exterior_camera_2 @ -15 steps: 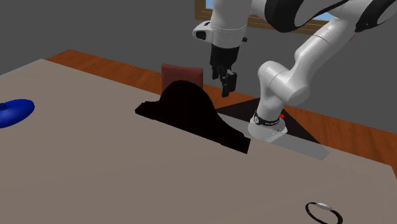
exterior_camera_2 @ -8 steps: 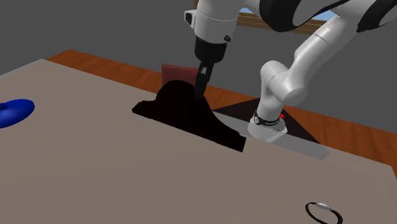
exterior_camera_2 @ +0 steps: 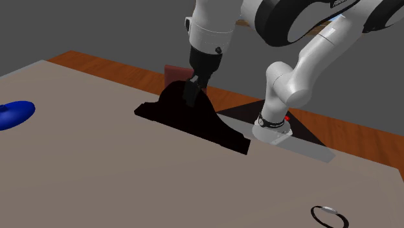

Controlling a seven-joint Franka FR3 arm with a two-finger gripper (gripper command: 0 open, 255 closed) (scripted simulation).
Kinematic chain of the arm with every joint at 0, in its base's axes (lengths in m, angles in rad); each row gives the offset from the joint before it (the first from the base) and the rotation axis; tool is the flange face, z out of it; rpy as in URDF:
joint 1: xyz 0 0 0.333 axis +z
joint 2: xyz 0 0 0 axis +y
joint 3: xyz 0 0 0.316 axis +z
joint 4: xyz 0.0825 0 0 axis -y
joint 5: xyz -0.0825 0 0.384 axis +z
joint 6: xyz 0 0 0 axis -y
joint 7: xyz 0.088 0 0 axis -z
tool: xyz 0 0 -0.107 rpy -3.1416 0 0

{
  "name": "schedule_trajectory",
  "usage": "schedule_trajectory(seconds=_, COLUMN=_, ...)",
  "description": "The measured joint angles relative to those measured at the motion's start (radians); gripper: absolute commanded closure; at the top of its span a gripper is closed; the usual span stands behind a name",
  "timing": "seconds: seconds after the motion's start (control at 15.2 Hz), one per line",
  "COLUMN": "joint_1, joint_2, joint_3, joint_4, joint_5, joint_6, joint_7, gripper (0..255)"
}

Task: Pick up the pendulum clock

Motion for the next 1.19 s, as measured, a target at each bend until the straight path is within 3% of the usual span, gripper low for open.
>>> schedule_trajectory(seconds=0.13, joint_1=0.002, joint_2=-0.002, joint_3=0.004, joint_4=-0.028, joint_5=0.002, joint_6=0.026, joint_7=0.005, gripper=0)
schedule_trajectory(seconds=0.2, joint_1=0.002, joint_2=-0.004, joint_3=0.004, joint_4=-0.034, joint_5=0.003, joint_6=0.03, joint_7=0.005, gripper=255)
schedule_trajectory(seconds=0.86, joint_1=0.003, joint_2=-0.006, joint_3=0.005, joint_4=-0.039, joint_5=0.004, joint_6=0.035, joint_7=0.007, gripper=255)
schedule_trajectory(seconds=1.19, joint_1=-0.001, joint_2=0.003, joint_3=0.0, joint_4=0.02, joint_5=-0.001, joint_6=-0.019, joint_7=0.001, gripper=255)
